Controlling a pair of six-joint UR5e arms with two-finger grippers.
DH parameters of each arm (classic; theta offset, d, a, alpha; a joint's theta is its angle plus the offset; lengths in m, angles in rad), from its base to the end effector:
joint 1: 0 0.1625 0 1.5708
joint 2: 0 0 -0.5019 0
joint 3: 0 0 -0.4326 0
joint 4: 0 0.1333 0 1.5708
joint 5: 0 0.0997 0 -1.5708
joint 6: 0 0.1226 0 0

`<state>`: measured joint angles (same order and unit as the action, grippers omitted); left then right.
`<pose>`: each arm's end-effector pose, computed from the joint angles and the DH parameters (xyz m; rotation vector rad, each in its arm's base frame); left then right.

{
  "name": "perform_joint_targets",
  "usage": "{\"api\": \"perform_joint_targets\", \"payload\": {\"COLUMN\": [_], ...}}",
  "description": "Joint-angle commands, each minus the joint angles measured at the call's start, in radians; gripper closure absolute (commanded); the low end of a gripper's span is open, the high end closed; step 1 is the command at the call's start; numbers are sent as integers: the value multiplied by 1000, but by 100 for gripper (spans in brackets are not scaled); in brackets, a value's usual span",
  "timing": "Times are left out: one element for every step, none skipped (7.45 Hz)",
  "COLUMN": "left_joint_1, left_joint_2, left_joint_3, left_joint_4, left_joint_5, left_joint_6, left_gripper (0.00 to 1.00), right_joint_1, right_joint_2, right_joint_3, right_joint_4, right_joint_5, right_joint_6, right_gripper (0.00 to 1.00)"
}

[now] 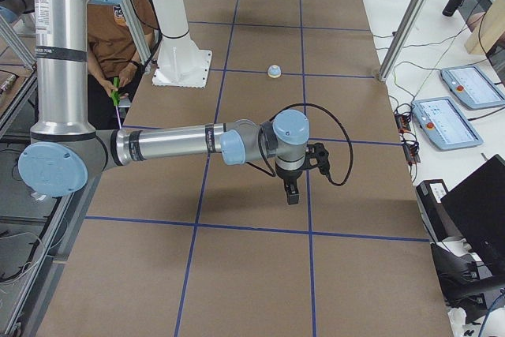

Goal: Place and press bell with both arms

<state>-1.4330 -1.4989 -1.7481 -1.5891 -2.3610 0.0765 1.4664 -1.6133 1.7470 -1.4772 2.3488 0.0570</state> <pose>0.0234 -0.5053 0.6909 0.0932 0.7945 0.2517 -0.0076 -0.5263 0.6689 0.1526 -0.7898 -0.1332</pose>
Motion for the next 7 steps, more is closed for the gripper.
{"api": "perform_joint_targets", "payload": {"left_joint_1": [-21,-58,-67,-78,-81,-81,-76], "left_joint_2": [2,3,6,21,23,38,29], "left_joint_3": [18,18,19,21,22,21,19], "left_joint_4": [3,6,6,6,4,-9,-9], "left_joint_5": [-6,-7,-7,-36,-64,-58,-50], "left_joint_6": [-7,-9,-9,-17,-20,-18,-18], "left_gripper": [1,1,1,1,1,0,0], "right_joint_1": [-1,0,-1,-1,-1,0,-1], "right_joint_2": [22,32,47,49,49,46,39], "right_joint_3": [-18,-27,-32,-30,-32,-32,-30], "right_joint_4": [-5,-6,-8,-8,-8,-8,-8], "right_joint_5": [1,1,1,1,1,1,1], "right_joint_6": [4,4,4,4,4,4,4], "right_gripper": [0,0,0,0,0,0,0]}}
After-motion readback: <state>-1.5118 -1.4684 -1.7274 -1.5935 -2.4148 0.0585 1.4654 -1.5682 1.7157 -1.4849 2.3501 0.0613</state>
